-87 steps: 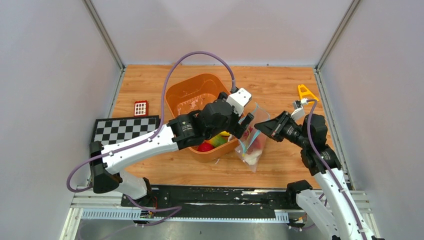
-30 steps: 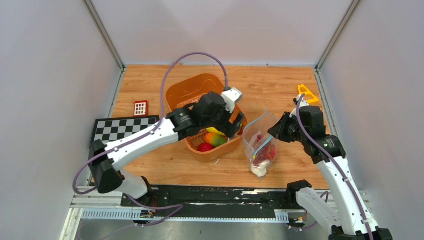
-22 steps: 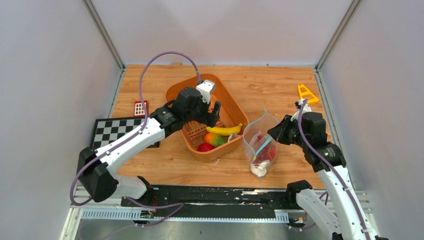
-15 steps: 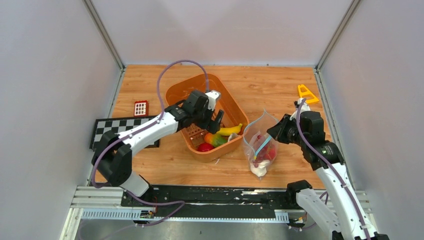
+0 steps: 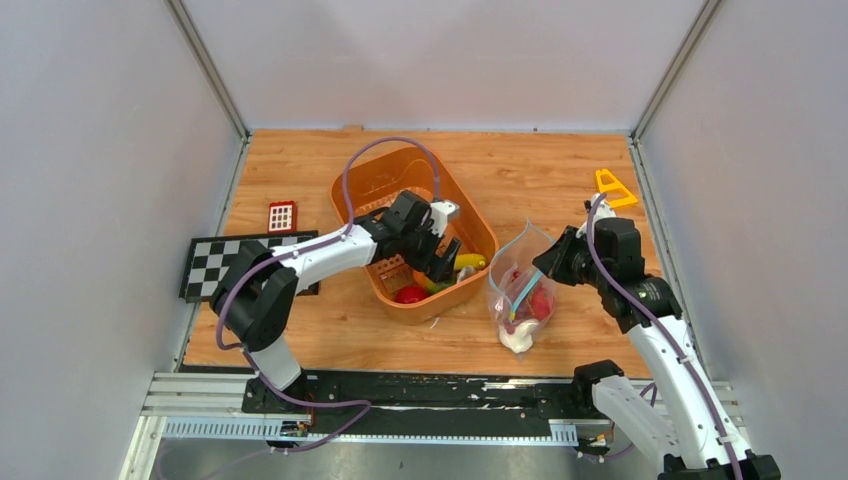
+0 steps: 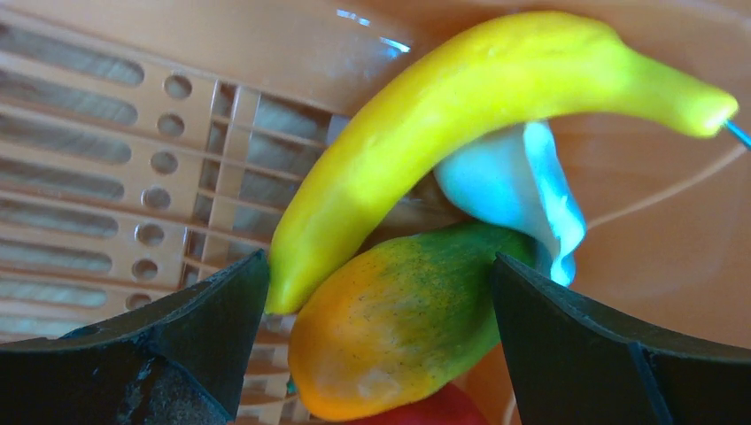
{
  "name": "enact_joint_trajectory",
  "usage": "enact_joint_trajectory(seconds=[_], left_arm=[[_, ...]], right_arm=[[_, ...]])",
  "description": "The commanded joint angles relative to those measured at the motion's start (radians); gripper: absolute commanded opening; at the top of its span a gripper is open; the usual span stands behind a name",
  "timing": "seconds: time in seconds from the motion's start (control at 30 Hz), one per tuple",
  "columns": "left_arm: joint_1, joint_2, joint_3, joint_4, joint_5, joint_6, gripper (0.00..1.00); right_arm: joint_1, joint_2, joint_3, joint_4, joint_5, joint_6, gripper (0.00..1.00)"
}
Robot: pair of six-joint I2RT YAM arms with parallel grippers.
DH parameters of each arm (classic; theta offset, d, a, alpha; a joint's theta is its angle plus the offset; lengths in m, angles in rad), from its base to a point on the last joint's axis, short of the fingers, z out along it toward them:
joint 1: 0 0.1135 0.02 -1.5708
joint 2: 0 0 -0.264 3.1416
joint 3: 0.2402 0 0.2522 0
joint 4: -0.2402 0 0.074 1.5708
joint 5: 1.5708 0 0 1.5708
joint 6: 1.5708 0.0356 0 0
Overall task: Place the food in the zip-top bag and seal the zipper
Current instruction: Pick up the fake fruit from the bin.
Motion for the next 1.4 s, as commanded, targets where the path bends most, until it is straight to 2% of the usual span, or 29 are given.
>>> enact_joint_trajectory(seconds=[0.0, 0.17, 0.43, 0.5, 0.6, 0.63, 0.7, 0.8, 0.93, 1.27, 1.37], left_arm=[[-0.050, 0.085, -0.011, -0.017, -0.092, 0.028, 0.99], [-0.072, 0.134, -0.001, -0.017, -0.140, 0.008, 0.90], [-0.074, 0.081, -0.010, -0.076, -0.187, 0.020, 0.88], [-0.074, 0.060, -0.019, -0.081, -0.186, 0.020, 0.75], [-0.074, 0.020, -0.021, -0.073, -0.187, 0.012, 0.46], [-0.074, 0.005, -0.017, -0.073, -0.189, 0.007, 0.39], [-0.075, -0.032, -0.002, -0.071, -0.200, -0.005, 0.31], [-0.074, -0.100, 0.021, -0.057, -0.230, -0.021, 0.24], [-0.072, -0.184, 0.040, -0.052, -0.291, -0.033, 0.18], [-0.048, -0.266, 0.023, -0.029, -0.349, -0.088, 0.16], [-0.047, -0.301, 0.016, 0.006, -0.279, -0.090, 0.16]], right_arm=[[-0.002, 0.000, 0.016, 0.058, -0.007, 0.013, 0.00], [-0.002, -0.004, 0.020, 0.057, -0.013, 0.018, 0.00], [-0.002, -0.033, 0.015, 0.039, -0.010, 0.021, 0.00], [-0.003, -0.040, 0.013, 0.036, -0.008, 0.021, 0.00], [-0.003, -0.051, 0.012, 0.034, -0.008, 0.024, 0.00], [-0.003, -0.054, 0.013, 0.033, -0.008, 0.025, 0.00], [-0.002, -0.062, 0.013, 0.028, -0.008, 0.026, 0.00], [-0.003, -0.072, 0.012, 0.022, -0.005, 0.026, 0.00], [-0.002, -0.080, 0.011, 0.016, -0.005, 0.027, 0.00], [-0.003, -0.085, -0.004, 0.030, -0.024, 0.038, 0.00], [-0.003, -0.087, -0.005, 0.030, -0.029, 0.037, 0.00]])
